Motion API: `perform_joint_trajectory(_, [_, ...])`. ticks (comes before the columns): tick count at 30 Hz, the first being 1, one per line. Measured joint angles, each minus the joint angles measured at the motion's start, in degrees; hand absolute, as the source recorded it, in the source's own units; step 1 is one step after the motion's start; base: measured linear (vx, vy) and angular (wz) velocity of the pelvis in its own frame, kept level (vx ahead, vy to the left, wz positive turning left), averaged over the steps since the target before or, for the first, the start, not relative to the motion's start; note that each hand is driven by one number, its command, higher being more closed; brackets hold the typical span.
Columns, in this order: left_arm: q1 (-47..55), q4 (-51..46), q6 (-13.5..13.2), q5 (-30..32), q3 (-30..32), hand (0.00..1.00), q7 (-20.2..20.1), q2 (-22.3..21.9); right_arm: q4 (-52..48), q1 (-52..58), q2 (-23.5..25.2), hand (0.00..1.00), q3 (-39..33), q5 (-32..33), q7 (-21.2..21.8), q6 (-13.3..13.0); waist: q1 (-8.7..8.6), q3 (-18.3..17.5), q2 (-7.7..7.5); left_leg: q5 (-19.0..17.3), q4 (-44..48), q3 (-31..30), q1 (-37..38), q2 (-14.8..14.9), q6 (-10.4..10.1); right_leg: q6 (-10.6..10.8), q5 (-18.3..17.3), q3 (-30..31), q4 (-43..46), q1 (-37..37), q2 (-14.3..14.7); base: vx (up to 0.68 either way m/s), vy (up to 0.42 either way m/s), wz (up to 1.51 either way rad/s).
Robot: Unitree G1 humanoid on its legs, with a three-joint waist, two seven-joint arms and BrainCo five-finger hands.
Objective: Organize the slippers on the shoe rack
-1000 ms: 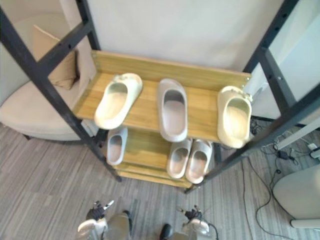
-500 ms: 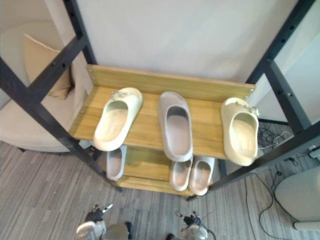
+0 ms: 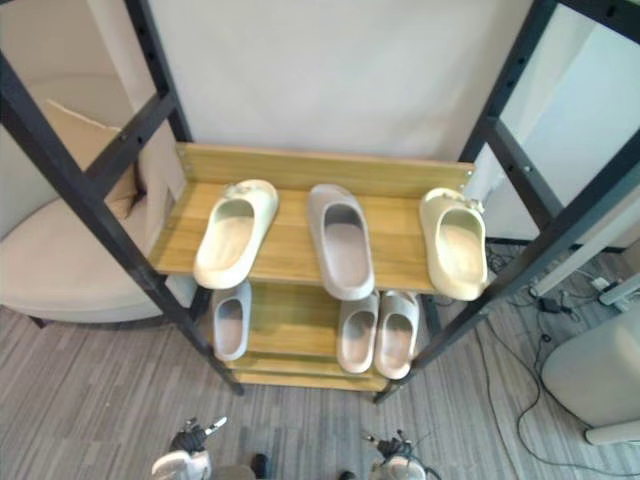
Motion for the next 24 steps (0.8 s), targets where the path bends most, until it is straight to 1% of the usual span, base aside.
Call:
perform_joint_trajectory(3, [0.35,-0.02,-0.02,0.24,-0.2,0.0,0.09,0.09,-15.07,4.0,-1.0,0.0,1.13,-0.1,-0.39,-0.9,-0.63,-0.37,0.1,-0.24,0.02,0.85,0.0,-0.54,0.41,0.44,0.43,1.02,-0.19,-0.26,-0.39,0.04,0.067,-0.17])
perform_joint_trajectory(7, [1.12,-0.29,-0.24,1.2,-0.58,0.0,0.08,0.23,-29.0,8.56,-0.77,0.0,1.53,-1.22,-0.28,-2.16,-1.13,-1.65,-0.3,-0.3,0.19,1.8,0.12,-0.72,0.96,0.53,0.51,1.66,-0.27,-0.57,-0.45,0.05,0.03,-0.12])
perform_joint_trajectory(8, [1.22,-0.35,-0.25,1.21,-0.63,0.0,0.07,0.23,-30.3,9.04,-0.71,0.0,1.56,-1.29,-0.19,-2.29,-1.18,-1.74,-0.3,-0.36,0.24,1.86,0.16,-0.78,1.03,0.53,0.51,1.78,-0.29,-0.57,-0.44,0.05,0.014,-0.15])
perform_joint_trajectory(10, [1.84,-0.73,-0.32,1.51,-2.11,0.0,0.05,0.22,-36.16,10.75,-0.45,0.0,1.69,-1.76,0.15,-2.47,-2.05,-1.93,-0.26,-1.08,1.27,2.11,0.17,-0.84,1.33,0.53,0.51,2.39,-0.37,-0.37,-0.44,0.04,0.014,-0.13])
perform_joint_trajectory(12, [2.24,-1.1,-0.33,2.21,-2.85,0.0,0.0,0.2,-39.35,11.71,-0.45,0.0,1.82,-3.48,0.35,-2.87,-2.53,-2.02,-0.11,-1.83,2.18,2.28,0.19,-0.73,1.18,0.53,0.51,2.64,-0.36,-0.07,-0.48,-0.01,0.003,-0.1])
perform_joint_trajectory(16, [2.25,-1.1,-0.41,2.26,-4.2,0.0,-0.04,0.16,-45.72,14.48,-0.44,0.0,3.2,-3.69,0.8,-3.59,-2.56,-2.09,0.0,-2.06,2.26,2.51,0.6,-0.43,0.96,0.53,0.49,2.95,-0.15,0.05,-0.47,-0.03,-0.005,-0.06])
perform_joint_trajectory(18, [2.26,-1.07,-0.43,2.26,-4.67,0.0,-0.04,0.15,-50.46,15.36,-0.4,0.0,4.52,-5.73,1.46,-4.76,-2.68,-2.16,0.09,-2.35,2.18,2.7,0.95,-0.44,0.51,0.53,0.45,3.16,-0.1,0.05,-0.49,-0.06,0.007,-0.06])
perform_joint_trajectory(24, [2.29,-0.93,-0.68,2.3,-6.43,0.0,-0.11,0.4,-58.57,15.93,-0.53,0.0,5.75,-5.97,2.3,-7.27,-2.8,-2.36,0.23,-2.44,2.19,2.4,0.87,-0.6,0.37,0.54,0.47,3.16,-0.09,0.04,-0.56,-0.02,0.005,0.0])
